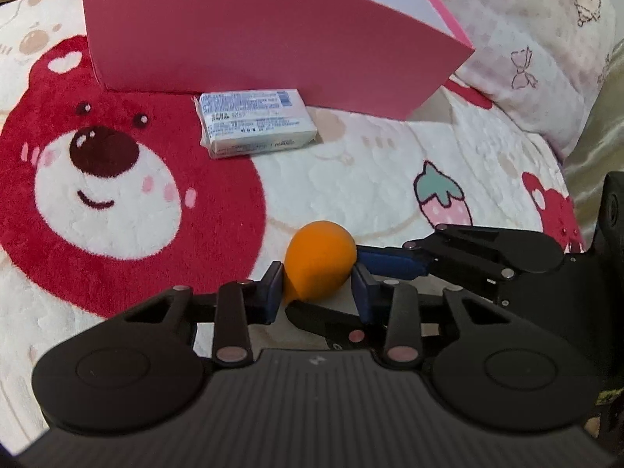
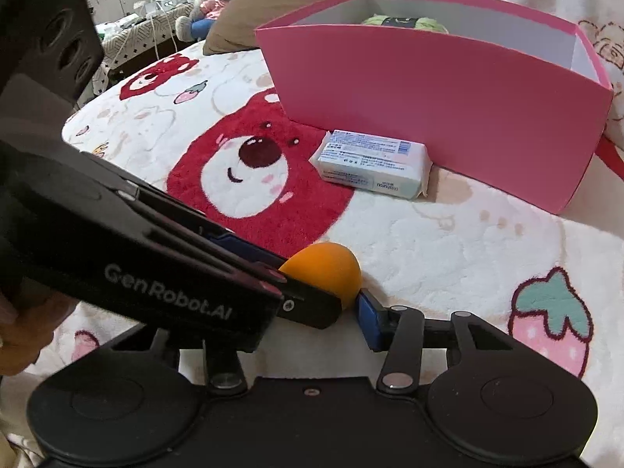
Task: Organize objects
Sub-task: 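Move the left tool down and close it on the orange sponge, then lift the orange sponge with the left tool toward the pink box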
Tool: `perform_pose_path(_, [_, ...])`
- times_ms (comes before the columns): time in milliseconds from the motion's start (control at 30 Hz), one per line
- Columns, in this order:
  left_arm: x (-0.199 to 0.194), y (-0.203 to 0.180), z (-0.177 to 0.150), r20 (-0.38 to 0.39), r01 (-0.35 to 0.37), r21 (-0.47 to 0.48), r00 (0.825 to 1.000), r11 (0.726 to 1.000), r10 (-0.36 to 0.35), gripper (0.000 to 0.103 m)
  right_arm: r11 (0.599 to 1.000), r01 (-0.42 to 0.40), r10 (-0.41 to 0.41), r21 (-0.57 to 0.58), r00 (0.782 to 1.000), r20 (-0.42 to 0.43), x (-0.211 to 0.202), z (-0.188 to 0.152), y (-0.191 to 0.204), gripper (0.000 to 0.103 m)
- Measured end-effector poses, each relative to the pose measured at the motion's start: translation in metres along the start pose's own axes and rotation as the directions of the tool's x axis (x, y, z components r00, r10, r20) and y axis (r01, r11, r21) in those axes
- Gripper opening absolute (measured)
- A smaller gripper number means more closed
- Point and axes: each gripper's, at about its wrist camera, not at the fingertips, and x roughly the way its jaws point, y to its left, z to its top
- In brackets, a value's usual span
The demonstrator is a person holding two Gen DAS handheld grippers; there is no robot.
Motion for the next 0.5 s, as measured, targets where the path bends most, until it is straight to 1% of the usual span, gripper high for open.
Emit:
perform_pose_path(167, [-0.004,-0.001,0.001,-0.006,0.013,-0.015,1.0,1.0,-0.013,0.036,1.0,0.008,-0.008,0.008,1.0,0.004,-0.006,0.002,0.003,0.05])
perform_pose_path(300, [-0.007,0.002,0.001,-0.025,0.059,-0.047,0.998,0.997,-0.061,0.036,0.999,0.022,-0.022,0.027,1.0,-0.017,-0.013,0.004,0.005,0.05])
perform_pose_path(400, [-0.014,-0.003,0.0,-0.019,0.061,-0.027,0.998,0.998,-0.061,0.035,0.999,0.01,-0.008,0.046,1.0,-0.025,-0.019,0.004,0.004,0.051])
perform_pose_path(500, [-0.023,-0.007,0.003,-0.023,0.06,-0.021,0.998,0.998,-0.06,0.035,1.0,0.013,-0.013,0.025,1.0,-0.019,-0.028,0.007,0.009,0.051])
